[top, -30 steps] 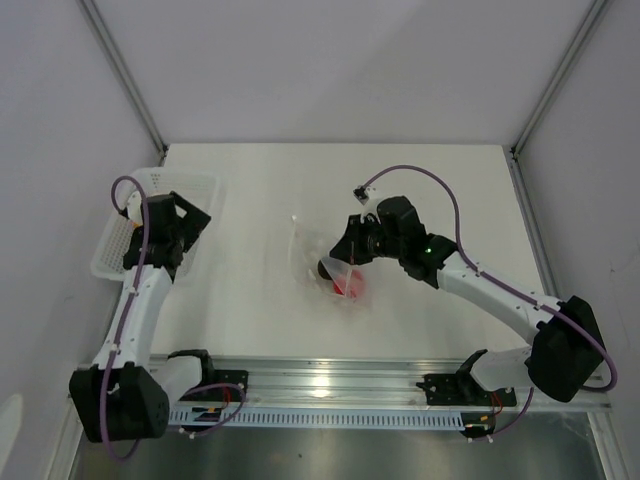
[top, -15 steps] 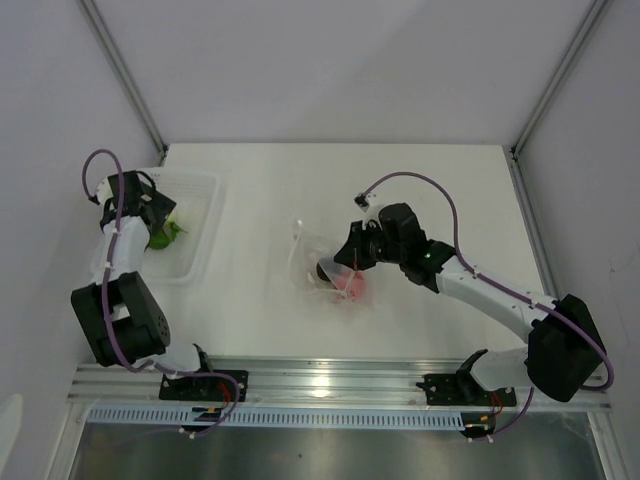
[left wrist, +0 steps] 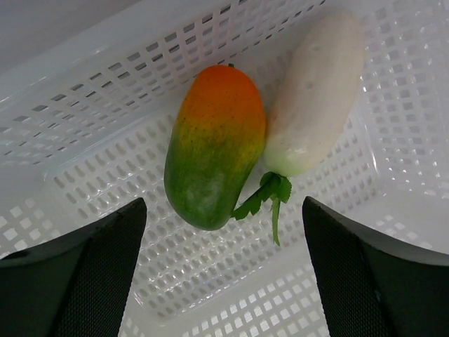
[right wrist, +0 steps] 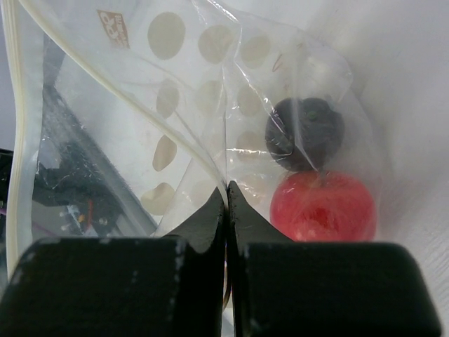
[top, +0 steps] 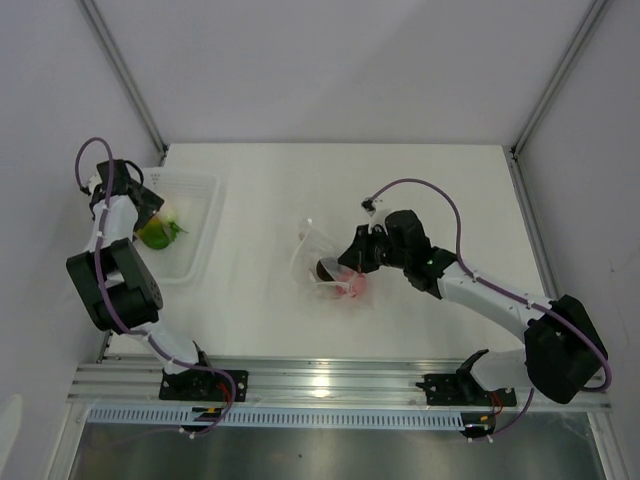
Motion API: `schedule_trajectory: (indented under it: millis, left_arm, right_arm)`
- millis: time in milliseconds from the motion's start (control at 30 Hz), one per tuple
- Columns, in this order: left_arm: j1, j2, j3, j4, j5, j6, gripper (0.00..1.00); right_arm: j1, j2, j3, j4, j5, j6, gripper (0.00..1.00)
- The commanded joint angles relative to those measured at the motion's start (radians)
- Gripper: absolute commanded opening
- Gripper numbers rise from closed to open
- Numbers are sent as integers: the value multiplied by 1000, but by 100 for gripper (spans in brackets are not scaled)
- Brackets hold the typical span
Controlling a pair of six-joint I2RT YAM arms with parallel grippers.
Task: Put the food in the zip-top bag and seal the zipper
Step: Pick up the fake fruit from the bin.
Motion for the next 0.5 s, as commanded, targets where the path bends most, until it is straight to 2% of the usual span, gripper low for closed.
schedule_trajectory:
  millis: [0,267,467]
  left_arm:
    - [9,26,29,-6,-9,34,92]
    - [9,116,-8,35,25,8,81]
    - [9,141,16,32,39,9,77]
  right_arm:
    - [-16,-45,-13,44,18,0,0]
    - [-39,-63,-30,36,8,3,0]
    - [-40,-59,-33,45,6,8,0]
